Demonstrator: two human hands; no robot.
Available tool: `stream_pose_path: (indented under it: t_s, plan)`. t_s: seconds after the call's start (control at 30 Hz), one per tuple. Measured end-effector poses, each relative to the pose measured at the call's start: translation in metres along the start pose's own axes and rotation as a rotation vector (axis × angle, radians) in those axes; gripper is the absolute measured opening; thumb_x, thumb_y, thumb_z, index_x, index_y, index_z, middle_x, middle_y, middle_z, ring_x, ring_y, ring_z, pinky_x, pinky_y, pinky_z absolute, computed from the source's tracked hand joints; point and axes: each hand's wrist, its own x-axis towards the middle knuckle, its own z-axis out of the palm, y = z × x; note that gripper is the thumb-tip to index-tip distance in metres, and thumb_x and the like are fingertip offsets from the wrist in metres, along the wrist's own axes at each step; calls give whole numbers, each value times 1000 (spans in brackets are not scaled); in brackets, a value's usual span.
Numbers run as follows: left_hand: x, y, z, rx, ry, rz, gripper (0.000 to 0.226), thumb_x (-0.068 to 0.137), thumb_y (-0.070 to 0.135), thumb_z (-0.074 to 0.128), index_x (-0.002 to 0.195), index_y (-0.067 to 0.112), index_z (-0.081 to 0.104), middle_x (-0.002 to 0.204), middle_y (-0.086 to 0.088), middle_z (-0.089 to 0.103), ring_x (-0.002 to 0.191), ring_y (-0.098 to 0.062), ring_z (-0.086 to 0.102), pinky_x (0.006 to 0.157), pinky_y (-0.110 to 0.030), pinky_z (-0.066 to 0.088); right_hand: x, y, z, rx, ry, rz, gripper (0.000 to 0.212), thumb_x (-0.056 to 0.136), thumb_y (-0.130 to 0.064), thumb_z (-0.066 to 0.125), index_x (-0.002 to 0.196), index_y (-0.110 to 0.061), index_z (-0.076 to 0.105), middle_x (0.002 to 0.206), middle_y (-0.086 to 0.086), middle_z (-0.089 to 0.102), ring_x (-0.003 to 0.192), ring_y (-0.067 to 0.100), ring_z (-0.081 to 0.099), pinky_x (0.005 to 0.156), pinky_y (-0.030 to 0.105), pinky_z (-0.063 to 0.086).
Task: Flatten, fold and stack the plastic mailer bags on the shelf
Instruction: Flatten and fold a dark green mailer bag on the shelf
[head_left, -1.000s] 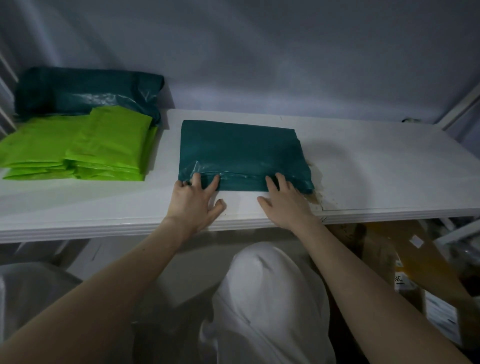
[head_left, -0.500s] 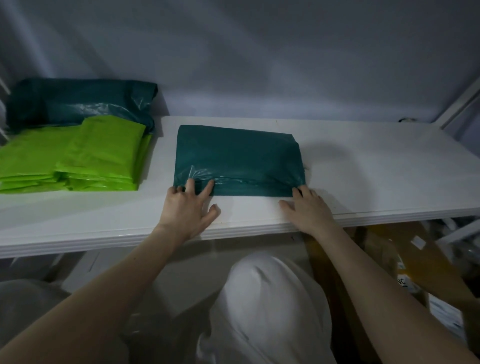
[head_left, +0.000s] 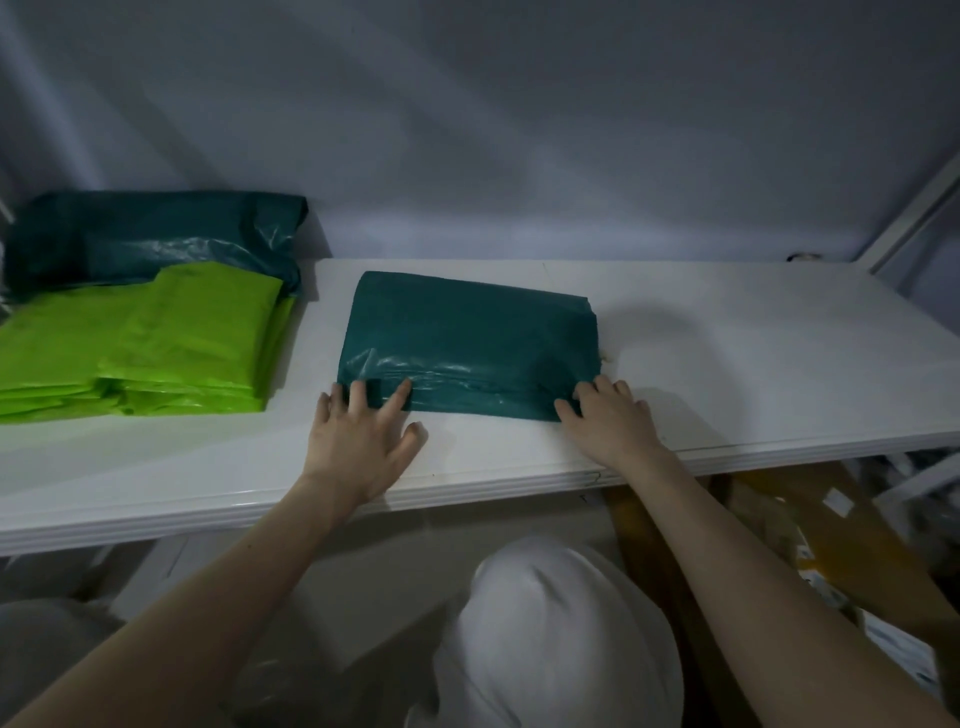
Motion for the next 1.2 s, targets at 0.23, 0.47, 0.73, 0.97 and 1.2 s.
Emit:
stream_pose_path:
  t_s: [0.23, 0.47, 0.73, 0.97, 1.2]
  plan:
    - [19, -18, -1, -82, -103, -77, 61, 90, 62, 17, 143, 32, 13, 156, -18, 5, 143, -40, -1, 114, -56, 2, 14, -7, -16, 66, 190, -67, 43, 96, -35, 37, 132, -12, 35, 132, 12, 36, 121, 29, 35, 94, 42, 39]
    - [29, -24, -11, -193, 8, -292, 56, 95, 50, 27, 146, 29, 20, 134, -15, 34, 123, -34, 35, 99, -48, 33, 45, -15, -23, 141, 119, -85, 52, 97, -37, 35, 142, -13, 28, 149, 8, 29, 135, 27, 29, 112, 48, 23]
    - [38, -1, -17, -932, 48, -377, 53, 93, 32, 49, 139, 14, 30, 131, -17, 41, 114, -38, 49, 100, -42, 40, 76, -26, -19, 357, -4, -1, 59, 94, -46, 37, 144, -18, 23, 137, 12, 45, 119, 31, 49, 98, 44, 42]
    - [54, 3, -17, -1582, 62, -510, 61, 83, 27, 68, 133, 30, 33, 116, -10, 59, 97, -23, 62, 88, -40, 53, 73, -36, -5, 497, 25, 48, 54, 88, -45, 47, 134, -19, 33, 127, 8, 52, 113, 29, 50, 93, 42, 44]
    - [67, -26, -27, -1267, 212, -349, 35, 83, 30, 67, 114, 34, 52, 115, -4, 59, 101, -24, 61, 91, -42, 52, 61, -57, -13, 652, 139, -56, 46, 91, -29, 55, 130, -20, 32, 119, 11, 47, 94, 23, 54, 78, 31, 43]
